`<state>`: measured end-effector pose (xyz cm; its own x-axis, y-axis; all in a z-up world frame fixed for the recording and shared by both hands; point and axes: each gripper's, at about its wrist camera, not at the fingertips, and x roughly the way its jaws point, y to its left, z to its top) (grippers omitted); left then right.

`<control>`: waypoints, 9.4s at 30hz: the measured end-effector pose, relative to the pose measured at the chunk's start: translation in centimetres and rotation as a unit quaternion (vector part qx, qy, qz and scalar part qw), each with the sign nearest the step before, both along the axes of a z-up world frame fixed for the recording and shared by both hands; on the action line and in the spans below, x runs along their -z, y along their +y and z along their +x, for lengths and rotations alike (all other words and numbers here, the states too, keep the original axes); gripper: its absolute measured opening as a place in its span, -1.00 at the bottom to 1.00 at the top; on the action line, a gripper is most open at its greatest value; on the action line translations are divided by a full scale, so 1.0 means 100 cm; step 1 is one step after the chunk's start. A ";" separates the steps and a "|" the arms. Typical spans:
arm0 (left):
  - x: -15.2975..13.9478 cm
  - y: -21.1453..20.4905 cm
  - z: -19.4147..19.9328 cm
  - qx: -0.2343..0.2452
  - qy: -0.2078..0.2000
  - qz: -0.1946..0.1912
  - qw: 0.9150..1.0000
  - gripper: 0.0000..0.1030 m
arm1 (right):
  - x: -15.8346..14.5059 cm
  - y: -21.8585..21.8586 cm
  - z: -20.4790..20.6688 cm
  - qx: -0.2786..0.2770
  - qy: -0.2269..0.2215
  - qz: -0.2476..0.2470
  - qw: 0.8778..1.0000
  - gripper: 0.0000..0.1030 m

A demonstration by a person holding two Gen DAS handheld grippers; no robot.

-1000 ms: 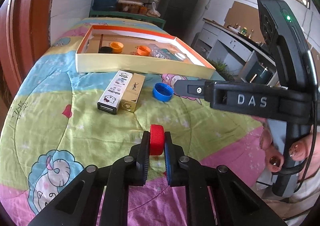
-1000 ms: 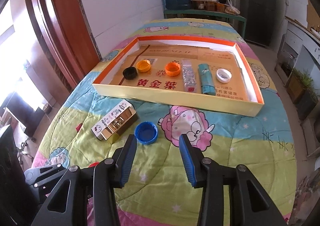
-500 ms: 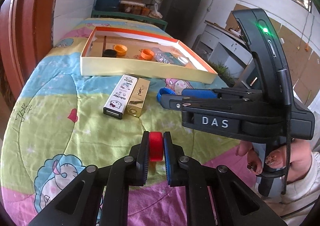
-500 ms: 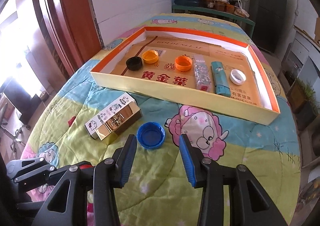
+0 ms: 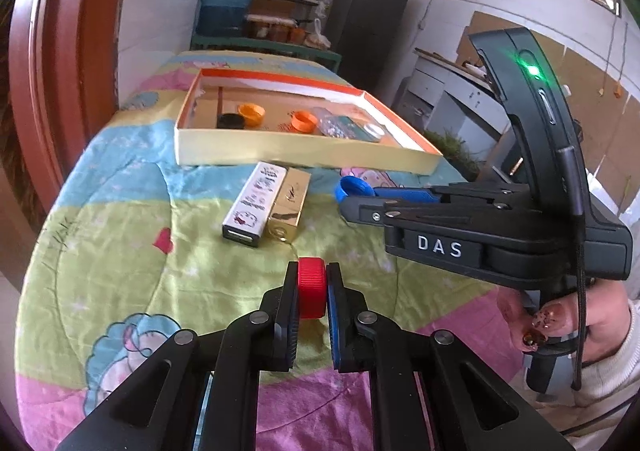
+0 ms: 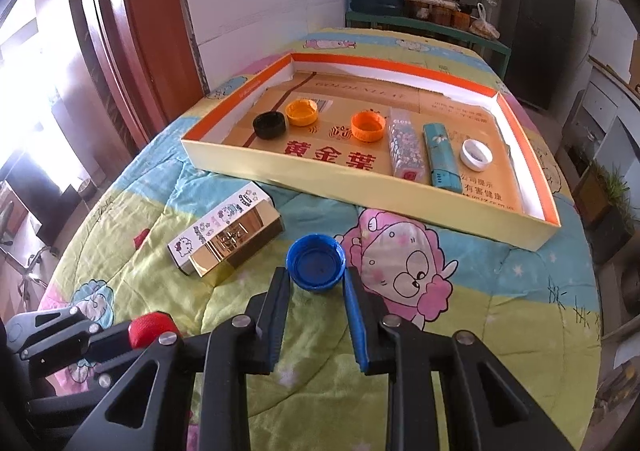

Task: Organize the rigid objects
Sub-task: 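Lift the red cap with the left tool while the right tool carries the blue cap toward the lid, then carry the red cap with the left tool while the right tool carries the blue cap over the lid, then open the left tool to drop the red cap while the right tool releases the blue cap, then withdraw both open tools from the lid toward the white and gold boxes, then grasp the white Hello Kitty box with the left tool while the right tool grasps the gold box, then carry the white box with the left tool while the right tool carries the gold box into the lid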

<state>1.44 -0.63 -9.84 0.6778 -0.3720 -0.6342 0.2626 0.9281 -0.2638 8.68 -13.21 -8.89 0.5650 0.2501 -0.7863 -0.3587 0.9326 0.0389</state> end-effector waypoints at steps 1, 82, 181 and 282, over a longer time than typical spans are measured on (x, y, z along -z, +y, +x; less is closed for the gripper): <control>-0.001 0.000 0.000 -0.002 -0.001 0.002 1.000 -0.77 | -0.001 0.000 -0.001 0.000 -0.003 -0.001 1.000 -0.46; -0.065 -0.030 0.257 -0.004 0.012 0.054 0.998 -0.77 | -0.033 -0.085 0.157 0.057 -0.014 0.022 0.998 -0.46; -0.083 -0.003 0.167 -0.051 0.004 0.018 0.999 -0.04 | -0.051 -0.066 0.100 0.078 -0.015 0.026 0.997 -0.05; -0.002 -0.009 0.101 0.044 0.053 0.131 0.989 -0.49 | 0.001 -0.018 0.002 0.075 0.004 0.037 0.997 -0.64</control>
